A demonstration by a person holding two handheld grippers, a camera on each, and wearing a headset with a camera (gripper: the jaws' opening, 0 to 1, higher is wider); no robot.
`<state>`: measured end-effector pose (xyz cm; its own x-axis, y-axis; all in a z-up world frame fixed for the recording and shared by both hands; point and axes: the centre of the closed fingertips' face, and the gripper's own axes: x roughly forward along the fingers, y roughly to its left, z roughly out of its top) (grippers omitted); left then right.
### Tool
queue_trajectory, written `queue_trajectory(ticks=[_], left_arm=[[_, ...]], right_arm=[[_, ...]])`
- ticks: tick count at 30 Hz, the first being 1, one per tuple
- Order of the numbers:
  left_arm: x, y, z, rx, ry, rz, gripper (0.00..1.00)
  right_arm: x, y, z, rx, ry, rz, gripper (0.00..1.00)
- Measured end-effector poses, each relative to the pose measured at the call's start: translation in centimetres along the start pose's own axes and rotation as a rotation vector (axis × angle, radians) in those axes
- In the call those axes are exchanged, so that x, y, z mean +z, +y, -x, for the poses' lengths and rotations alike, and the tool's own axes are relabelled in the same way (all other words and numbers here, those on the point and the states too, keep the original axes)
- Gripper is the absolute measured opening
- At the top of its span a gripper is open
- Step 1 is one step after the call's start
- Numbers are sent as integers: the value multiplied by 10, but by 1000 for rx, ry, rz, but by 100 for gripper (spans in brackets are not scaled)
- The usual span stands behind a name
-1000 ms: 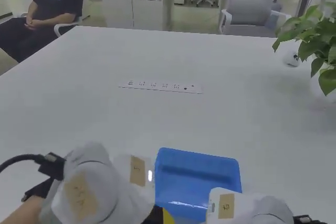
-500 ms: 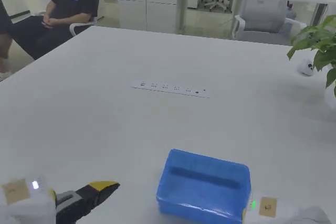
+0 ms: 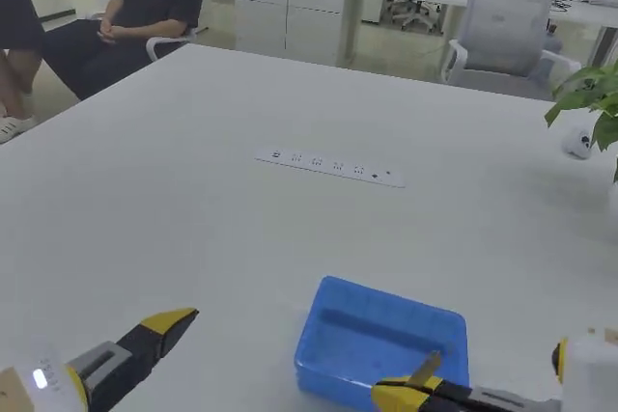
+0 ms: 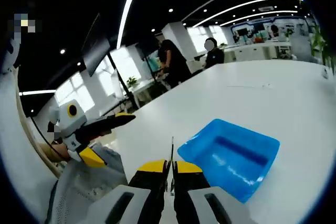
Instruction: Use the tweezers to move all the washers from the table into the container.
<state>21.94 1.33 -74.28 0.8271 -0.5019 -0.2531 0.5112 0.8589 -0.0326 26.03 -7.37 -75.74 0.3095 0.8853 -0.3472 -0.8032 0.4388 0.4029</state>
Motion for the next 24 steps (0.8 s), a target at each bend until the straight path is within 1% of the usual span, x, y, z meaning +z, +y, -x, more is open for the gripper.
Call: queue_trajectory(ticks=[3, 6, 7, 10, 11, 14, 19, 22, 24], left_arm=[[0, -1, 0, -6, 3, -1, 92], [2, -1, 0, -4, -8, 22, 94], [3, 1, 1, 2, -18, 34, 94], [10, 5, 4, 12, -59, 64, 94], [11, 5, 5, 13, -68, 68, 94], [12, 5, 4, 12, -78, 79, 94], [14, 6, 5, 17, -88, 82, 94], [14, 6, 5, 17, -90, 88, 94], [15, 7, 6, 21, -98, 87, 94]], right_arm=[[12, -10, 6, -24, -21, 6, 1], [21, -24, 9, -61, -38, 14, 1], [24, -30, 11, -80, -38, 18, 1], [26, -43, 11, -118, -40, 21, 1], [26, -49, 11, -137, -35, 29, 1], [23, -63, 9, -176, -25, 37, 1], [16, -82, 4, -218, 6, 60, 1], [10, -95, 1, -253, 33, 94, 1], [7, -103, -1, -259, 41, 94, 1]])
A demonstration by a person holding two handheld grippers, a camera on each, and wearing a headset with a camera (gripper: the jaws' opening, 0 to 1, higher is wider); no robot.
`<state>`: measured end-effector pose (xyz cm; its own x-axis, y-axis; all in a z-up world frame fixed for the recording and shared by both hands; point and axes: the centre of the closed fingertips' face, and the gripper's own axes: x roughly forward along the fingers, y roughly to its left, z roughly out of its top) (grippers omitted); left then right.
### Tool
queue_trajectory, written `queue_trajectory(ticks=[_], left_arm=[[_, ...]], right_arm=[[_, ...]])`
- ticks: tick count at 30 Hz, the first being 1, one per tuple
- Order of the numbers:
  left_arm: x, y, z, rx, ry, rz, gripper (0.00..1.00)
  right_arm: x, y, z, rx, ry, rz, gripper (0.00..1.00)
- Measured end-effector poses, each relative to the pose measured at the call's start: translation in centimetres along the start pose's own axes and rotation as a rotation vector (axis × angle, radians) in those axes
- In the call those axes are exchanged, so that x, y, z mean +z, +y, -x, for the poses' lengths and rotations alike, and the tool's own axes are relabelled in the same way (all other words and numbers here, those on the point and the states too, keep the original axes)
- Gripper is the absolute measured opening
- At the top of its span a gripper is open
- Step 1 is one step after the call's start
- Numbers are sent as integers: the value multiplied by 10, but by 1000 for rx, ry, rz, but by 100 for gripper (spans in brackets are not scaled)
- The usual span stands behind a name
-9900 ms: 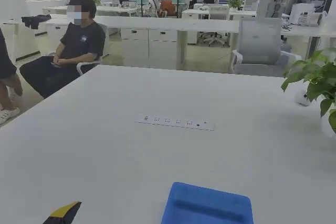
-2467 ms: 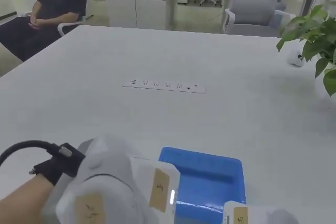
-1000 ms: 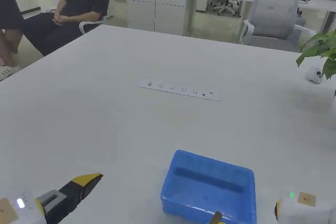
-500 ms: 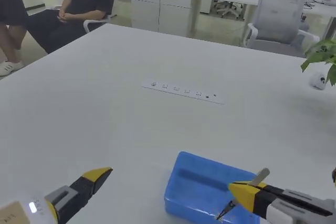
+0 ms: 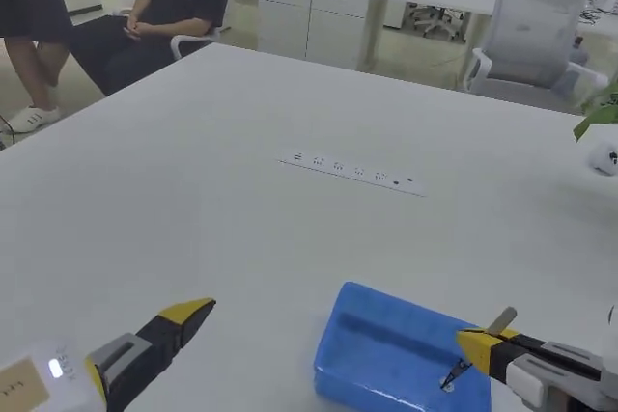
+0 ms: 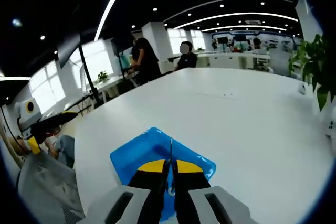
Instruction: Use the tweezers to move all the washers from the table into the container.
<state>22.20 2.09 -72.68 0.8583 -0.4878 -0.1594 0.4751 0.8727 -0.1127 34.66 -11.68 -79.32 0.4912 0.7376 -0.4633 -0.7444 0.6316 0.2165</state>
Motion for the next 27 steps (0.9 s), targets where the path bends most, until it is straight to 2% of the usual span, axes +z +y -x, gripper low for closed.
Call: queue_trajectory(ticks=[4, 7, 11, 16, 20, 23, 27], left_arm=[[0, 3, 0, 10, -1, 3, 93], [1, 4, 1, 15, -4, 2, 93], [2, 5, 1, 18, -11, 6, 93], [4, 5, 2, 20, -23, 7, 93], [2, 7, 2, 24, -12, 9, 93], [2, 7, 2, 23, -14, 10, 92], [2, 8, 2, 26, -11, 12, 92]], right_arm=[[-7, -10, -7, -11, 19, 22, 2], [-7, -11, -9, 0, 9, -3, 2], [-9, -13, -9, -6, 16, 11, 2], [-4, -11, -6, -4, -5, 23, 2], [0, -10, -2, -9, -22, 15, 2], [10, 0, 6, 8, -65, -7, 2], [24, 21, 18, 61, -126, -47, 2]])
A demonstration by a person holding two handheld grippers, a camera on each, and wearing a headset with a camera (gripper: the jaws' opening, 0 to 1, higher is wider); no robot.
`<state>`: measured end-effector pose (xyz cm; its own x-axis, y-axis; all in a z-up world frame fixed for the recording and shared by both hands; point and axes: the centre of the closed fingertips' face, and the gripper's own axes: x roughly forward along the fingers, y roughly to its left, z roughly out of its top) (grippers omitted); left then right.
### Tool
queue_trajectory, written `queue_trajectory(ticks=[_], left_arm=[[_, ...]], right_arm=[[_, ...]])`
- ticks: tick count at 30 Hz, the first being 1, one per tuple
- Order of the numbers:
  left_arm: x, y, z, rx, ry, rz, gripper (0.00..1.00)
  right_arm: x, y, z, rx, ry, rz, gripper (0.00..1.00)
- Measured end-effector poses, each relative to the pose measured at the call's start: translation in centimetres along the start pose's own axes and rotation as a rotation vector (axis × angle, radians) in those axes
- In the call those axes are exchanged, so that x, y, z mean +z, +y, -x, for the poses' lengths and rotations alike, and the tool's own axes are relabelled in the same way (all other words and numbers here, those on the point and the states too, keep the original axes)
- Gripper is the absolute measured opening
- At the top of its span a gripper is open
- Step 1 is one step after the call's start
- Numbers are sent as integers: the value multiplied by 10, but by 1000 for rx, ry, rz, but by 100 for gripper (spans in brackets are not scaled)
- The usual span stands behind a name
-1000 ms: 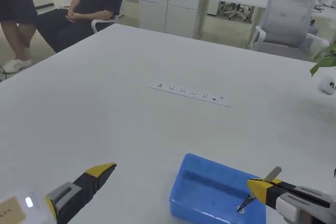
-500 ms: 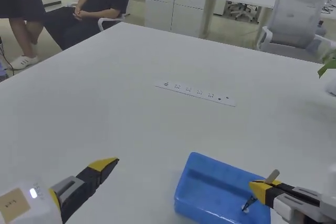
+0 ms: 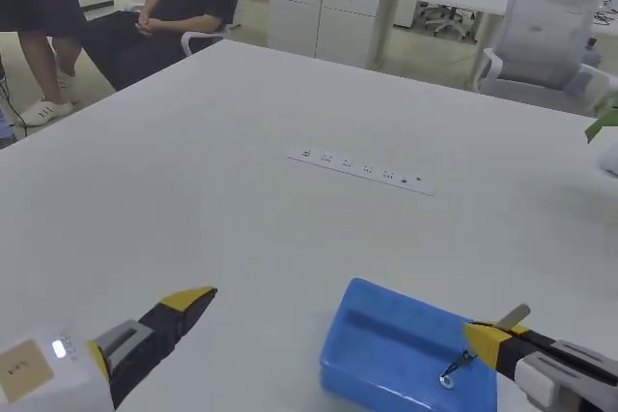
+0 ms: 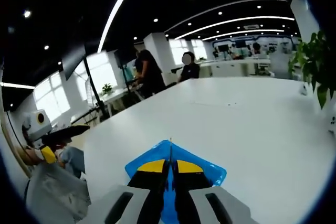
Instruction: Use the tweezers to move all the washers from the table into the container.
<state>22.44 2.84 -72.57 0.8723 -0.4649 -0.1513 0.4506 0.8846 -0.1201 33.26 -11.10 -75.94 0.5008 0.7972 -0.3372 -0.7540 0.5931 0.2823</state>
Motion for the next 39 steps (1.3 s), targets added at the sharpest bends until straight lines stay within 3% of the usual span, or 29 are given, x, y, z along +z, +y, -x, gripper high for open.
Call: queue_trajectory(ticks=[5, 9, 12, 19, 27, 34, 39], left_arm=[[-1, -2, 0, -12, 5, 4, 92], [-4, -2, 0, -12, 20, -4, 91], [-3, -2, 0, -12, 19, -7, 91], [-6, -2, 0, -14, 35, -9, 91], [-8, -3, -1, -10, 51, -16, 90], [-12, -4, -1, -15, 75, -24, 90], [-13, -6, -2, -20, 83, -35, 89]], right_arm=[[3, 26, 13, 43, -32, -18, 2], [-7, 45, 19, 76, -39, -46, 2], [-21, 55, 17, 102, -14, -59, 2], [-60, 58, 6, 110, 81, -69, 2], [-78, 61, 1, 118, 128, -68, 2], [-84, 65, 1, 114, 155, 9, 2], [-83, 70, 3, 106, 148, 146, 2]])
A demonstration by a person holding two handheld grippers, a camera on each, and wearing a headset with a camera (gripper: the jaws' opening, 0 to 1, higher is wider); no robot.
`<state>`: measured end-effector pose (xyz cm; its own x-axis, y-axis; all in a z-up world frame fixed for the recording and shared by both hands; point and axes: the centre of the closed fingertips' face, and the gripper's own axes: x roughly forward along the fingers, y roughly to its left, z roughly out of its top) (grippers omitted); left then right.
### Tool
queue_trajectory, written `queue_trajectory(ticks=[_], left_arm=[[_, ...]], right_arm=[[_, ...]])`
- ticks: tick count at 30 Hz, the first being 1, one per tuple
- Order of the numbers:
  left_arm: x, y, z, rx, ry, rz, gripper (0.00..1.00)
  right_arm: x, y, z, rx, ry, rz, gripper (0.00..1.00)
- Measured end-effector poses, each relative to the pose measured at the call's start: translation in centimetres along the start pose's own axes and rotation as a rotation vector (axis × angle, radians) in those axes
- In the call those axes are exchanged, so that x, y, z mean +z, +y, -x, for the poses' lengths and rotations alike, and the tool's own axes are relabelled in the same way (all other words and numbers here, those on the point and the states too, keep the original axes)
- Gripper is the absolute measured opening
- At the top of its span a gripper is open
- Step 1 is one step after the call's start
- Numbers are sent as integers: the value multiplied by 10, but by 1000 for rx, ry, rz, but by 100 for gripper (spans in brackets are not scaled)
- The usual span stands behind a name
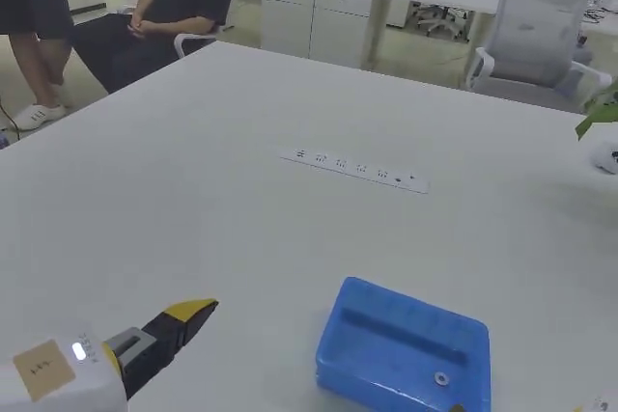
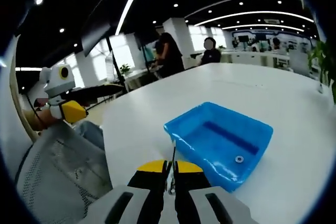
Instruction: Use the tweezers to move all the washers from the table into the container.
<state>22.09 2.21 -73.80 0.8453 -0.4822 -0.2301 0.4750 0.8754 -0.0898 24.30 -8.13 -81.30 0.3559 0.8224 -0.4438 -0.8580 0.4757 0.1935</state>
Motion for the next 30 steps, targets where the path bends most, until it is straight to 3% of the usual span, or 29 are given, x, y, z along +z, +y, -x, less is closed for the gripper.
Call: queue_trajectory(ticks=[3, 10, 15, 18, 22, 30], left_arm=[[0, 1, 0, 3, 0, 4, 89], [0, -1, 0, -2, 2, -1, 89], [-1, 0, 0, 2, 5, 1, 88], [-1, -1, 0, -1, 8, 1, 88], [0, -1, 1, -2, 5, -10, 83], [-2, -2, 0, -9, 14, -4, 85]], right_arm=[[2, 5, 2, 3, -11, 18, 2], [-2, 0, 0, -4, 0, 24, 2], [6, 0, 0, -2, -18, 46, 2], [-2, -1, -3, 2, 15, 54, 2], [-2, 5, -2, 16, 10, 59, 2], [-2, 9, -2, 21, 23, 71, 2]])
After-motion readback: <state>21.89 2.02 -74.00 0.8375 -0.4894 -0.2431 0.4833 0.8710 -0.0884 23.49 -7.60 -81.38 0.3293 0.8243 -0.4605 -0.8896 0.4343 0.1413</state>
